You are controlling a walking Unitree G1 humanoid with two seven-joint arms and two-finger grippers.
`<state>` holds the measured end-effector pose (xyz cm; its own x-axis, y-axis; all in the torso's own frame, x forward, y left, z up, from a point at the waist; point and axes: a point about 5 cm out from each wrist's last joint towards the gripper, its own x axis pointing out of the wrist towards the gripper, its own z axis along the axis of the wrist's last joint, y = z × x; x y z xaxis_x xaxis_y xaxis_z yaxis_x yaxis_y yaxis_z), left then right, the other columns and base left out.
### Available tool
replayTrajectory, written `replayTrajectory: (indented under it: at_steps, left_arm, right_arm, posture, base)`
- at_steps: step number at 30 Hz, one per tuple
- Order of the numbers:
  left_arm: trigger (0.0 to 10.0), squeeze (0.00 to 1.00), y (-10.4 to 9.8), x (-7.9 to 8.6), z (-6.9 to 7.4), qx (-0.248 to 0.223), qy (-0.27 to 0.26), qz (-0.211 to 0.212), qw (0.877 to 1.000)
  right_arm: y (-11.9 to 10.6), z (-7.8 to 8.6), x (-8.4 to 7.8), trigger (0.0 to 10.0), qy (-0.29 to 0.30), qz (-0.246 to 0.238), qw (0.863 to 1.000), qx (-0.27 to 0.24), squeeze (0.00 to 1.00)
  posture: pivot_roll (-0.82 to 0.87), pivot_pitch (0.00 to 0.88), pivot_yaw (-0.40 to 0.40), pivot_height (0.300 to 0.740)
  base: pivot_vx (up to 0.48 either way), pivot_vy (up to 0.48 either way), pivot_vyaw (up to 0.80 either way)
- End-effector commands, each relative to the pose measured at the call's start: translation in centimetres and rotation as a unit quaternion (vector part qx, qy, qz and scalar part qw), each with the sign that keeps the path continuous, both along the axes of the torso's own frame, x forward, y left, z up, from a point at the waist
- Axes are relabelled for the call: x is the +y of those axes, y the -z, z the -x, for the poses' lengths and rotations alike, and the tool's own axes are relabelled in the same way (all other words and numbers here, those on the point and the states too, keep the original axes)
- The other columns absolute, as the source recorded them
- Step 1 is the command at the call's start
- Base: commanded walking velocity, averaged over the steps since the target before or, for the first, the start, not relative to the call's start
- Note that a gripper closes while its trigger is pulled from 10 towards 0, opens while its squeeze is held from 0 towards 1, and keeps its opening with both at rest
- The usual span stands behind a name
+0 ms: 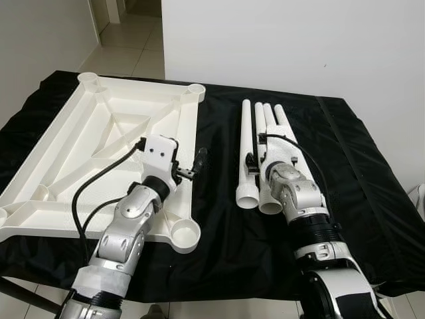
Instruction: Building children table
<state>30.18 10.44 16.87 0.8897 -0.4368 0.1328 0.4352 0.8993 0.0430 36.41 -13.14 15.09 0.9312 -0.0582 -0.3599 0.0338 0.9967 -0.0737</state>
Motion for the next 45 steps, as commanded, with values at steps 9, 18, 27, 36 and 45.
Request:
replayTrajectory:
  at_steps: [9, 18, 27, 36, 45]
  left_arm:
    - [10.0, 0.0, 0.6, -0.8, 0.4, 0.012, 0.039, -0.029, 0.999]
    - [10.0, 0.0, 0.5, -0.9, 0.3, 0.014, 0.04, -0.023, 0.999]
    - [10.0, 0.0, 0.5, -1.1, 0.3, 0.014, 0.041, -0.023, 0.999]
    - [10.0, 0.0, 0.3, -1.0, 0.3, 0.013, 0.038, -0.021, 0.999]
    - [10.0, 0.0, 0.0, -1.0, 0.1, 0.013, 0.036, -0.016, 0.999]
  right_arm:
    - [3.8, 1.1, -1.1, 10.0, 0.024, -0.007, 0.993, 0.113, 0.0]
    - [4.9, 1.7, -0.5, 10.0, 0.003, -0.07, 0.984, 0.163, 0.0]
    - [5.6, 2.0, -0.3, 10.0, 0.003, -0.115, 0.975, 0.191, 0.0]
    - [6.9, 2.6, -0.5, 5.1, 0.026, -0.177, 0.953, 0.244, 0.0]
    - [7.2, 2.8, -0.3, 0.0, 0.002, -0.192, 0.94, 0.281, 0.0]
  posture:
    - [0.11, 0.0, -0.046, 0.74]
    - [0.11, 0.0, -0.042, 0.74]
    - [0.11, 0.0, -0.042, 0.74]
    - [0.11, 0.0, -0.04, 0.74]
    - [0.1, 0.0, -0.035, 0.74]
  base:
    - [0.0, 0.0, 0.0]
    - [0.0, 0.0, 0.0]
    - [0.0, 0.0, 0.0]
    - [0.0, 0.0, 0.0]
    - [0.0, 0.0, 0.0]
